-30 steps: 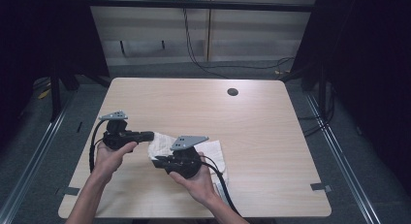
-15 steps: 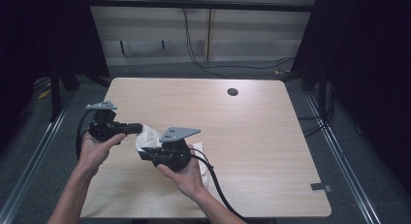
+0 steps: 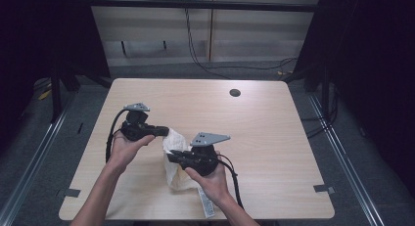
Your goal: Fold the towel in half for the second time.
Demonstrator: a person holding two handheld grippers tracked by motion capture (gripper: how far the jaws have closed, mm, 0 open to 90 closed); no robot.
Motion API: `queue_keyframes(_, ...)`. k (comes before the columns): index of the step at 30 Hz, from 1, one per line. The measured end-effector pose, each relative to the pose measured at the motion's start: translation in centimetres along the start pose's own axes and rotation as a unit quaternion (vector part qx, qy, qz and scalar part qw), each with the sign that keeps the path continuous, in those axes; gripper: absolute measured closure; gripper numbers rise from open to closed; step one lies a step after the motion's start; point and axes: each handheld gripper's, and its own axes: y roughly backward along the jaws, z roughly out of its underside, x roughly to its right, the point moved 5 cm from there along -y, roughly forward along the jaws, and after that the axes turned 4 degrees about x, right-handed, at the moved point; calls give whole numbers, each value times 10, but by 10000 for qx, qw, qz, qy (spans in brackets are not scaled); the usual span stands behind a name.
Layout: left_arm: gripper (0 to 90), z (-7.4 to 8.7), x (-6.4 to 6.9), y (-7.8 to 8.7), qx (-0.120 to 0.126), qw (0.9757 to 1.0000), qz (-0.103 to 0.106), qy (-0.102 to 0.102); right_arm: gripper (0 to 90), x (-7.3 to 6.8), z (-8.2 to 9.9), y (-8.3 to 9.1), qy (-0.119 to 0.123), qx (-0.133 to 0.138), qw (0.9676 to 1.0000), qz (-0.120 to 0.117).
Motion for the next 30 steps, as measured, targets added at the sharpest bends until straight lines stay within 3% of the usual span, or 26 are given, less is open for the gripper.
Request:
queue_keyframes(3,845,-2,2,8,234,9997,49,58,834,-4,-7,1,35,9,10000,-32)
queue_keyframes(9,839,9,-17,26,461,9980,95,430,834,-18,-15,-18,88,-30,9998,-147)
queue_keyframes(14,839,10,-17,27,494,9981,47,355,834,-23,-10,-30,42,-12,9999,-149)
queue_keyframes(18,835,5,-11,16,449,9985,29,310,834,-19,-8,-24,-9,95,10000,-5)
queue_keyframes(23,833,-4,1,-8,299,9993,78,203,834,-7,-3,-1,-103,280,9991,298)
queue_keyframes(25,830,-6,5,-19,195,9997,26,121,833,-1,2,9,-153,332,9983,455)
queue_keyframes(30,824,-6,10,-43,26,9999,59,139,832,16,15,28,-305,388,9952,840)
